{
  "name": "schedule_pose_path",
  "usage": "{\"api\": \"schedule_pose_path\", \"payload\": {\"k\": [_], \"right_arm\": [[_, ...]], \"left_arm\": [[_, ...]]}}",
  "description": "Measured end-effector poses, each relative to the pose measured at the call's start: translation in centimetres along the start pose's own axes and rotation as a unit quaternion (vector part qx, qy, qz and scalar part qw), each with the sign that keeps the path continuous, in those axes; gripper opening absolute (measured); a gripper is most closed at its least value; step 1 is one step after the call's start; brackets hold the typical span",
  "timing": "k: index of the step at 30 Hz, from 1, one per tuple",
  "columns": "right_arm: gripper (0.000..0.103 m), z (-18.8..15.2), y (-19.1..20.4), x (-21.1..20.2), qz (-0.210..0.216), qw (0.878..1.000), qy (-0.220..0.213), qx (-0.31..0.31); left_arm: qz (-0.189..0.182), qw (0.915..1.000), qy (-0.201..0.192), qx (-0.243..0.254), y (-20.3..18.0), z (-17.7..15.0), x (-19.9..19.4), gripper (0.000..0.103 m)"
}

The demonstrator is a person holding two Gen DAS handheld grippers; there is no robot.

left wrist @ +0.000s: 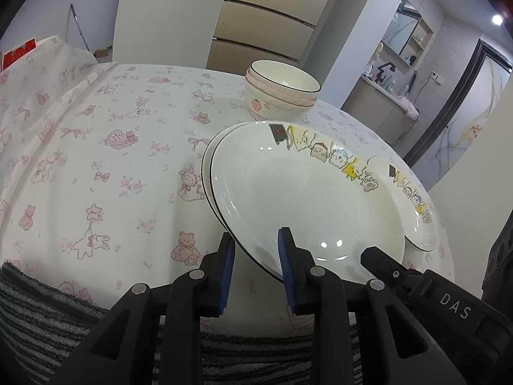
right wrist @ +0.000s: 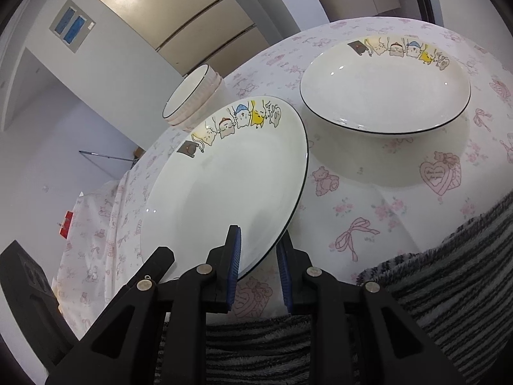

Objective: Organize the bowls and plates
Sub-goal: 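Lower the held plate onto the other white plate with both grippers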

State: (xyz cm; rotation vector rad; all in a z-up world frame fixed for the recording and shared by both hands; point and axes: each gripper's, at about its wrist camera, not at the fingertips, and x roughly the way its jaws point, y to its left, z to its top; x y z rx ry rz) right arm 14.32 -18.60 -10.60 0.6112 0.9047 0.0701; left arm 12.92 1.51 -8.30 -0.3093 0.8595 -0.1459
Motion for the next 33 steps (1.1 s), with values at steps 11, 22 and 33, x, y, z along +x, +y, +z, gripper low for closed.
{"api": "schedule_pose_path", "payload": {"k": [11, 22, 33], "right_arm": [[0.025, -0.2, 0.7, -0.1, -0.023, 1.000, -0.006, 0.007], [0.025, 0.1, 1.1, 0.6, -0.037, 0.999, -0.002, 0.002], [0.026, 0.2, 1.1, 1.0, -0.041, 0.999, -0.003, -0.004]], "left_arm": [[0.009, 0.9998, -0.018, 0.009, -0.3, -0.3, -0.3, 0.032], [0.005, 0.9998, -0.017, 0.007, -0.4, -0.4, -0.3, 0.032], [0.001, 0.9998, -0.018, 0.007, -0.3, -0.7, -0.5, 0.030]]}}
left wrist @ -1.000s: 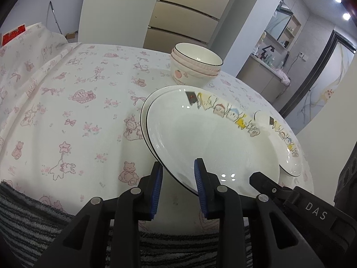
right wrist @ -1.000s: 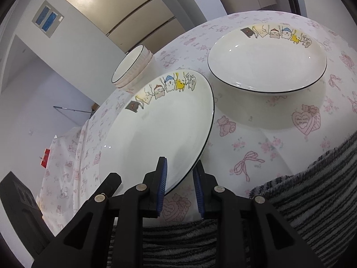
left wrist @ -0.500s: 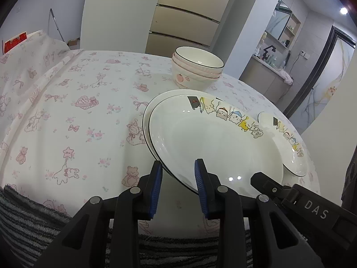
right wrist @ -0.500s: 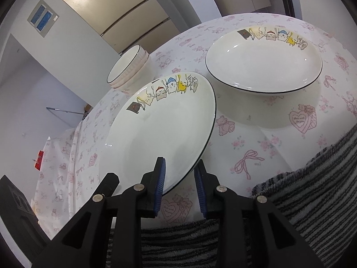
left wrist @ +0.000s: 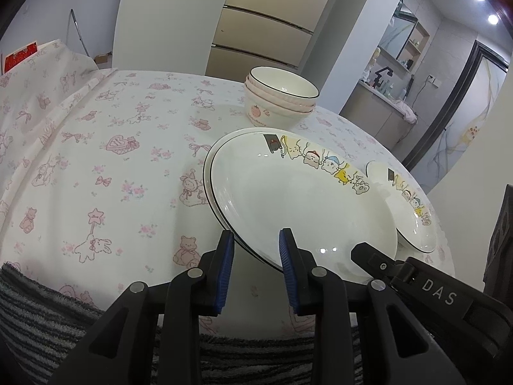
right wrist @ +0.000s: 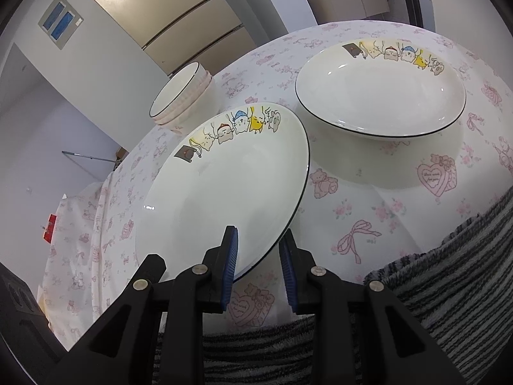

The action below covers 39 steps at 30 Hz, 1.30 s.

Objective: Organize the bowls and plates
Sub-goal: 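Lower the held plate onto the other white plate with both grippers, then open both grippers and lift them away from the plate stack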

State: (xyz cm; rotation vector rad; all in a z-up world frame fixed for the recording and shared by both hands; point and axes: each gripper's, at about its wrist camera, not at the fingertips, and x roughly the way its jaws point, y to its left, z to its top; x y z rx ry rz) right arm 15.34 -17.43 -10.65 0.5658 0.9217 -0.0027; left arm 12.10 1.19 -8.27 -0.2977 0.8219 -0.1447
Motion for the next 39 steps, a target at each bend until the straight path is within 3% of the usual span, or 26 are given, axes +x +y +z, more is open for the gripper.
{"api": "schedule_pose_path", "payload": {"k": [4, 21, 31, 32, 33, 36, 37, 39], "right_arm": [[0.026, -0.2, 0.2, 0.0, -0.003, 1.000, -0.003, -0.006], [0.025, -0.2, -0.6, -0.3, 0.008, 1.000, -0.008, -0.026], [0.050, -0.1, 0.0, -2.5, 0.011, 0.996, -0.036, -0.080], [0.051, 0.1, -0.3, -2.8, 0.013, 0.996, -0.039, -0.079], [0.052, 0.3, -0.6, -3.2, 0.014, 0.996, -0.043, -0.078], [0.052, 0.8, -1.3, -4.5, 0.007, 0.995, -0.065, -0.077], [0.052, 1.0, -1.5, -5.0, 0.004, 0.994, -0.074, -0.080], [0.052, 1.4, -1.9, -6.1, -0.002, 0.992, -0.094, -0.090]], "left_arm": [[-0.005, 0.9998, 0.008, -0.015, 0.6, 0.3, 0.4, 0.017], [-0.007, 0.9999, 0.004, -0.014, 0.9, 0.3, 0.3, 0.017], [-0.010, 0.9994, -0.031, 0.008, 0.0, 0.3, -1.3, 0.020], [-0.007, 0.9990, -0.040, 0.017, -0.4, 0.2, -1.7, 0.022], [-0.002, 0.9981, -0.054, 0.031, -0.9, 0.0, -2.4, 0.031], [0.006, 0.9926, -0.106, 0.060, -2.3, -0.6, -4.7, 0.073], [0.010, 0.9894, -0.127, 0.070, -2.8, -0.8, -5.6, 0.080], [0.014, 0.9825, -0.160, 0.094, -4.1, -0.9, -7.5, 0.082]]}}
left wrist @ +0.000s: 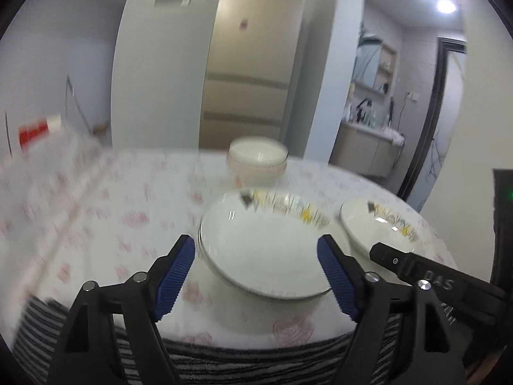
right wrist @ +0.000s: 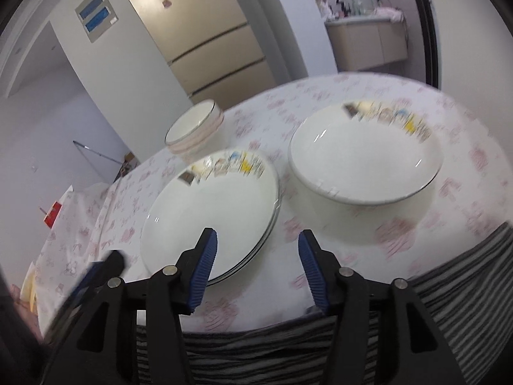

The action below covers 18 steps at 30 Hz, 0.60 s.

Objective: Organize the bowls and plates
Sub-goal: 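Open both grippers and lift them away from the plate stack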

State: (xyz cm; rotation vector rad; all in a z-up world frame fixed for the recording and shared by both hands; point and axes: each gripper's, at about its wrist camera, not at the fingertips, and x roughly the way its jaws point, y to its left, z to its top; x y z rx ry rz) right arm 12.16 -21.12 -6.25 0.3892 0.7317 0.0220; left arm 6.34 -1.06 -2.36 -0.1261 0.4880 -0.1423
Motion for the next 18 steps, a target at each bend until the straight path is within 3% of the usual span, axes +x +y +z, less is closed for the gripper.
{"api": "schedule_pose_path", "payload": {"k": [9, 14, 18], "right_arm": [[0.061, 2.6, -2.9, -5.4, 0.001, 0.996, -0.088, -0.016], [0.069, 4.4, -5.0, -8.0, 0.007, 0.992, -0.129, 0.009], [0.069, 5.5, -7.0, -9.7, 0.009, 0.989, -0.146, 0.029]], "left_arm": [[-0.051, 0.9970, -0.055, 0.016, -3.9, 4.6, -5.5, 0.086], [-0.076, 0.9922, -0.080, 0.058, -7.7, 6.4, -7.6, 0.087], [-0.124, 0.9871, -0.088, 0.050, -10.2, 7.5, -8.9, 0.087]]}}
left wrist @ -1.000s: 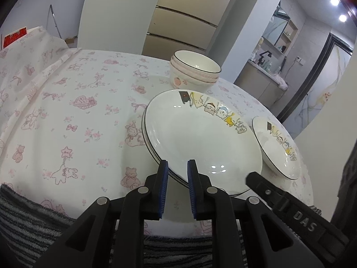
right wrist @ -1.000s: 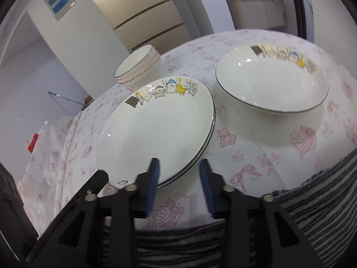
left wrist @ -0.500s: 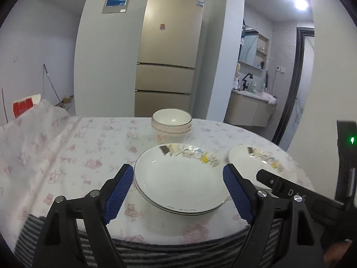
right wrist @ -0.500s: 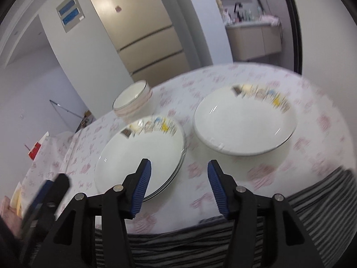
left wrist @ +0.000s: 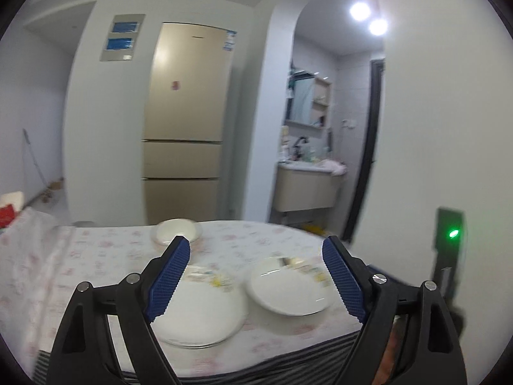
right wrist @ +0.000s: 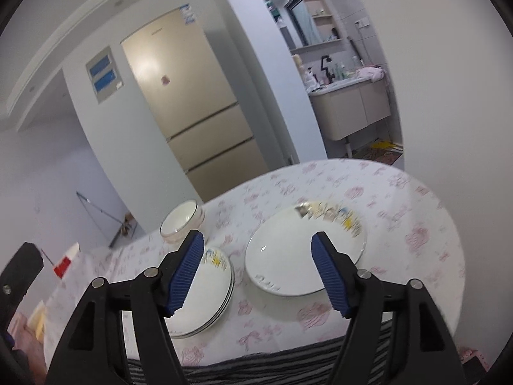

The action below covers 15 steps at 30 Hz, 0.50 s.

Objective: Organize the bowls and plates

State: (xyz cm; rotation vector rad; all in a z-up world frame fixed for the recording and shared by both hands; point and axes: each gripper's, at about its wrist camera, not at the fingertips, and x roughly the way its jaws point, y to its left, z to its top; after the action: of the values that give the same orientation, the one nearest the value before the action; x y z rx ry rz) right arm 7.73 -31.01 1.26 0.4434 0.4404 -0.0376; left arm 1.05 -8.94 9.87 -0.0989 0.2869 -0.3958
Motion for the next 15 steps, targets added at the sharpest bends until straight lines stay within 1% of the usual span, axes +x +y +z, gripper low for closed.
{"api": "schedule_pose_path", "payload": {"k": [3, 6, 8, 10, 11, 12, 14, 15], "right_arm": [[0.070, 0.8, -1.8, -0.8, -0.001, 1.000, -0.004, 0.018], [0.074, 1.3, -3.4, -1.6, -0.011, 0.999, -0.016, 0.027], [0.076, 1.4, -4.3, -1.8, -0.018, 0.999, -0.021, 0.030], [0.082, 1.7, -5.3, -1.8, -0.025, 0.999, -0.022, 0.037], [0.084, 1.8, -5.8, -1.7, -0.029, 0.998, -0.024, 0.043], [0.088, 1.9, -6.4, -1.7, -0.031, 0.998, -0.027, 0.051], [0.095, 2.5, -7.4, -1.5, -0.038, 0.996, -0.040, 0.065], [0.100, 2.9, -7.9, -1.5, -0.048, 0.995, -0.050, 0.074]], "left_arm": [[-0.003, 0.9999, -0.011, 0.000, -1.9, 0.7, 0.5, 0.087], [-0.017, 0.9998, 0.003, -0.005, -3.0, 0.8, 1.9, 0.087], [-0.014, 0.9997, 0.013, -0.014, -3.4, 0.4, 3.3, 0.087], [-0.004, 0.9993, 0.026, -0.028, -3.6, -0.2, 5.0, 0.087], [0.010, 0.9988, 0.028, -0.040, -3.6, -0.4, 5.8, 0.087], [0.027, 0.9980, 0.030, -0.049, -3.8, -0.7, 6.9, 0.087], [0.041, 0.9976, 0.034, -0.043, -4.4, -1.0, 8.9, 0.087], [0.046, 0.9975, 0.037, -0.039, -4.8, -1.2, 10.1, 0.087]]}}
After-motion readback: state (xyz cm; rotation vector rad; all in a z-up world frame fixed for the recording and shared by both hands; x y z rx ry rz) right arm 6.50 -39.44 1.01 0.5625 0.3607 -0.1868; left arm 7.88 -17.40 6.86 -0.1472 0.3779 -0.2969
